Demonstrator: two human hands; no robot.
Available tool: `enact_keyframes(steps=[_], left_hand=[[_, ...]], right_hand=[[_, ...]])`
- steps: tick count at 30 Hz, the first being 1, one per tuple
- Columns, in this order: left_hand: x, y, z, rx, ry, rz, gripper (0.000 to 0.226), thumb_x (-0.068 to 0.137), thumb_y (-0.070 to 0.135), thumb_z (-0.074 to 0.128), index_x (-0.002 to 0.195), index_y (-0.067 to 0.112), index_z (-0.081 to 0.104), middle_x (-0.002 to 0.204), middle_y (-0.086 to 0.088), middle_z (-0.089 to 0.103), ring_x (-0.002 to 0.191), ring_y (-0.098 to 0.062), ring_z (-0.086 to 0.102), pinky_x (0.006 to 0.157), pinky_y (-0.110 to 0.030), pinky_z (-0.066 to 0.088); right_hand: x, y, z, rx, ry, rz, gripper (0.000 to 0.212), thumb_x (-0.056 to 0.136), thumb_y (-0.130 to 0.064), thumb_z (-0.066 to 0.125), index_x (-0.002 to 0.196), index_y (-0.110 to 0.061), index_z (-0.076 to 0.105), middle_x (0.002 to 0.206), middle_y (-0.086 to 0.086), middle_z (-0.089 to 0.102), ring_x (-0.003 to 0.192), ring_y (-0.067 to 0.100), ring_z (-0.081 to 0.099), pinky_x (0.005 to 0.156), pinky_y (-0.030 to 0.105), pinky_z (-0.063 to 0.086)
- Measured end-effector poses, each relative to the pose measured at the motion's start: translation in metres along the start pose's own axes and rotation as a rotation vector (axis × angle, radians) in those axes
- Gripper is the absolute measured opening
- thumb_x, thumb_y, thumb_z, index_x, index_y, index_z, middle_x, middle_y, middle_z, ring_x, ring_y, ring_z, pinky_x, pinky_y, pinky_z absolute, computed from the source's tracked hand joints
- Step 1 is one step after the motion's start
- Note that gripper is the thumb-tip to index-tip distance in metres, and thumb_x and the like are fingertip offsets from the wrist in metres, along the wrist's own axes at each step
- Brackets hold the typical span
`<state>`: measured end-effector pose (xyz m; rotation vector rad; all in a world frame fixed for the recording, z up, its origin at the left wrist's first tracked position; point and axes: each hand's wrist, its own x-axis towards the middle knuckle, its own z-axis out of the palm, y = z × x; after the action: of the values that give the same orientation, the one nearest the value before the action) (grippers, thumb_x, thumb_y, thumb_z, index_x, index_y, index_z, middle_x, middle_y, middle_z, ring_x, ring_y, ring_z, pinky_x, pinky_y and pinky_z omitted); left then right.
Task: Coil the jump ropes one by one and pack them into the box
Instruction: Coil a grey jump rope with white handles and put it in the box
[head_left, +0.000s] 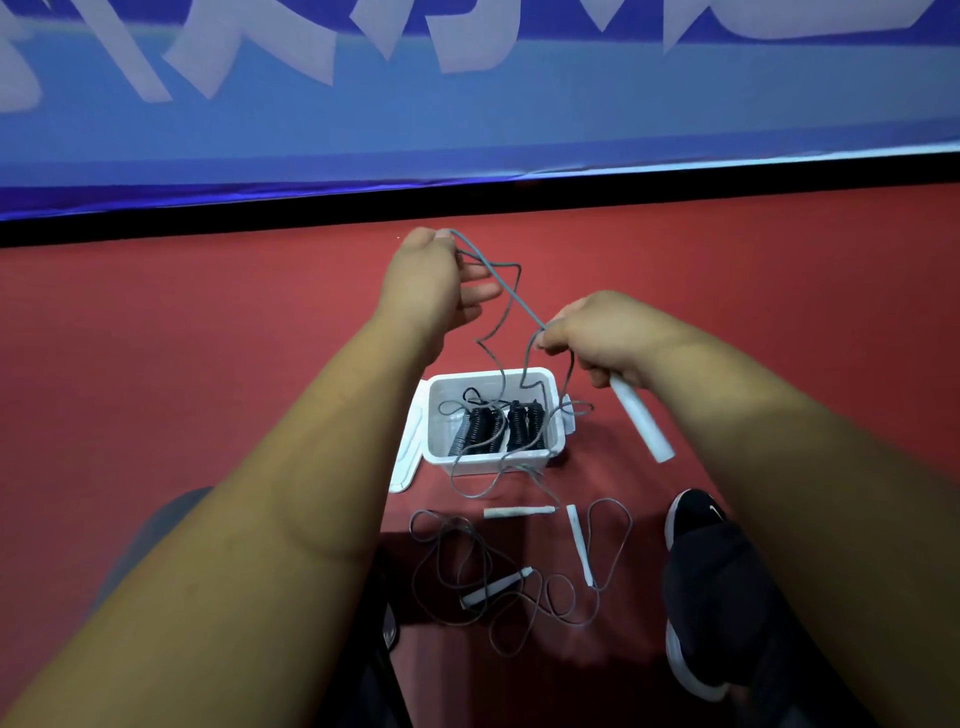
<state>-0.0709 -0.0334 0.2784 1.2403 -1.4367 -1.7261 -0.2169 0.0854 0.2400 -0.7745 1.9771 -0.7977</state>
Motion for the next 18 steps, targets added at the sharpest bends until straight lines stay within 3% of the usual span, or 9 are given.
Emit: enact_keyframes(steps=[2,6,9,12,15,18], left_hand=[[0.000,0.002,0.000,-0.072,-0.020,0.001,0.019,0.111,0.025,0.028,0.105,0.019,0.046,0.094,-0.010,0.077,0.079,-0.027,0.079,0.076,-0.039,0.060],[0.003,0.007,-0.006,-0.187,0.012,-0.008,0.022,0.104,0.013,0.024,0.112,0.017,0.044,0.092,-0.013,0.080,0.086,-0.030,0.080,0.083,-0.043,0.061],[0.004,0.013,-0.013,-0.294,0.074,-0.024,0.024,0.102,0.008,0.024,0.111,0.014,0.045,0.067,-0.007,0.071,0.083,-0.032,0.080,0.080,-0.046,0.063],[0.000,0.016,-0.017,-0.326,0.150,-0.027,0.018,0.106,0.015,0.028,0.109,0.015,0.046,0.078,-0.008,0.050,0.060,-0.026,0.074,0.066,-0.047,0.065],[0.002,0.015,-0.020,-0.056,0.254,-0.009,0.019,0.101,0.018,0.033,0.101,0.018,0.052,0.077,-0.009,0.053,0.035,-0.015,0.040,0.046,-0.029,0.051],[0.005,0.015,-0.022,0.070,0.255,-0.051,0.018,0.097,0.020,0.039,0.092,0.019,0.057,0.069,-0.011,0.057,0.034,-0.014,0.032,0.048,-0.021,0.036]], right_hand=[[0.002,0.001,0.000,0.087,0.017,0.064,0.010,0.095,-0.014,0.069,0.098,-0.007,0.076,0.080,0.011,0.058,0.048,0.019,0.036,0.044,0.026,0.034],[0.008,-0.001,-0.003,0.351,0.073,0.172,0.032,0.098,-0.006,0.048,0.114,-0.008,0.076,0.082,0.008,0.047,0.051,0.013,0.033,0.041,0.022,0.033],[0.009,-0.004,-0.008,0.545,0.177,0.178,0.032,0.102,-0.005,0.041,0.102,-0.006,0.074,0.086,0.009,0.048,0.050,0.012,0.034,0.038,0.022,0.032],[0.012,-0.003,-0.014,0.642,0.275,0.157,0.029,0.101,0.000,0.037,0.094,-0.004,0.065,0.077,0.006,0.044,0.041,0.010,0.032,0.037,0.021,0.027],[0.012,-0.003,-0.017,0.596,0.302,0.163,0.031,0.103,-0.005,0.039,0.096,-0.003,0.069,0.074,0.006,0.044,0.043,0.013,0.034,0.040,0.023,0.031],[0.010,-0.003,-0.018,0.315,0.348,0.153,0.036,0.111,-0.022,0.046,0.095,-0.004,0.073,0.070,0.010,0.055,0.046,0.023,0.045,0.053,0.034,0.044]])
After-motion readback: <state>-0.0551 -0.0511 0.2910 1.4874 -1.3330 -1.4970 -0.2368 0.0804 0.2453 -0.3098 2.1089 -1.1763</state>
